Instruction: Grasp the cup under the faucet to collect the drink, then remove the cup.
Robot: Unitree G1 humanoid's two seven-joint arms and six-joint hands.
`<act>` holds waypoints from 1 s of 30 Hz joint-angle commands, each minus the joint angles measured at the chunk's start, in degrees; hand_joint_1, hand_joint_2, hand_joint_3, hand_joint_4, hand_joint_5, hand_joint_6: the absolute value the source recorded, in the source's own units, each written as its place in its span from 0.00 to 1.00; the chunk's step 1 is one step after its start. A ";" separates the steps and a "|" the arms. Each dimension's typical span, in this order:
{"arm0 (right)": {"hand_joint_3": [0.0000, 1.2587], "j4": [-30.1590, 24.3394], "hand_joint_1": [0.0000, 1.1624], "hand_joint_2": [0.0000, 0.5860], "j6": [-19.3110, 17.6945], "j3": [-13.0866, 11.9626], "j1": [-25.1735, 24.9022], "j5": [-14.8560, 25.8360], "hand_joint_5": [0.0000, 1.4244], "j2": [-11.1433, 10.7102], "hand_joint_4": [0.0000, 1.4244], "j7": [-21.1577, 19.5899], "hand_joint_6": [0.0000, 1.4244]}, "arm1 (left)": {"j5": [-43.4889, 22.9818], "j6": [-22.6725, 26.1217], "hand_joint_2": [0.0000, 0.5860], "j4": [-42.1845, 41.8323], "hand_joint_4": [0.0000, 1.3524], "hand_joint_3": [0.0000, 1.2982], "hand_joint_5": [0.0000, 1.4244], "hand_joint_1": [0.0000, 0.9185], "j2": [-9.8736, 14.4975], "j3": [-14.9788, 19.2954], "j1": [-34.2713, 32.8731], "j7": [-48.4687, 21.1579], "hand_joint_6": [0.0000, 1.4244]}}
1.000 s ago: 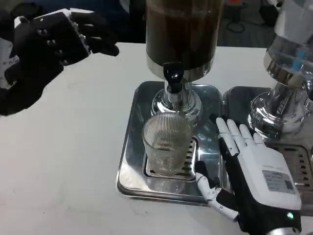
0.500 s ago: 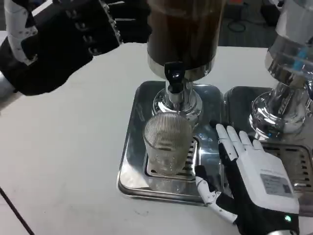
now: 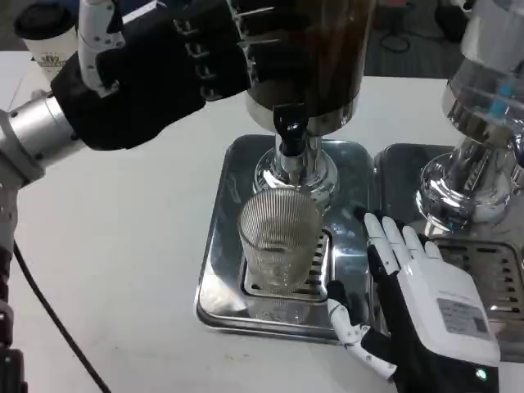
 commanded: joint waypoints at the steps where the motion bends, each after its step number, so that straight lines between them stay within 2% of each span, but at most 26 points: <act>1: 0.02 0.33 0.27 0.83 0.48 0.05 0.75 0.82 0.00 0.65 0.00 -1.18 0.00 | 2.39 -1.23 0.01 0.34 0.05 0.16 0.11 0.00 -1.19 -0.85 -0.51 -1.30 0.06; 9: 0.02 -0.10 0.26 0.83 0.41 0.38 1.07 0.84 0.00 0.83 0.00 -1.22 0.00 | 4.91 -2.19 0.00 0.39 0.00 0.10 0.05 0.00 -3.12 -1.72 1.12 -2.10 0.01; 14: 0.02 -0.46 0.26 0.83 0.33 0.37 1.20 1.16 0.00 0.82 0.00 -1.01 0.00 | 7.00 -4.27 0.00 1.65 0.00 0.05 0.00 0.00 -3.18 -2.56 1.28 -2.39 0.00; 24: 0.02 -0.75 0.26 0.82 0.17 0.07 1.22 1.83 0.00 0.47 0.00 -0.61 0.00 | 10.33 -7.63 0.00 5.60 0.00 0.04 0.00 0.00 -3.34 -3.67 0.83 -4.04 0.00; 30: 0.02 -0.75 0.26 0.82 0.15 -0.07 0.93 2.44 0.00 0.25 0.00 -0.32 0.00 | 12.28 -11.42 0.00 5.71 0.00 0.05 0.00 0.00 -3.05 -4.56 1.24 -3.96 0.00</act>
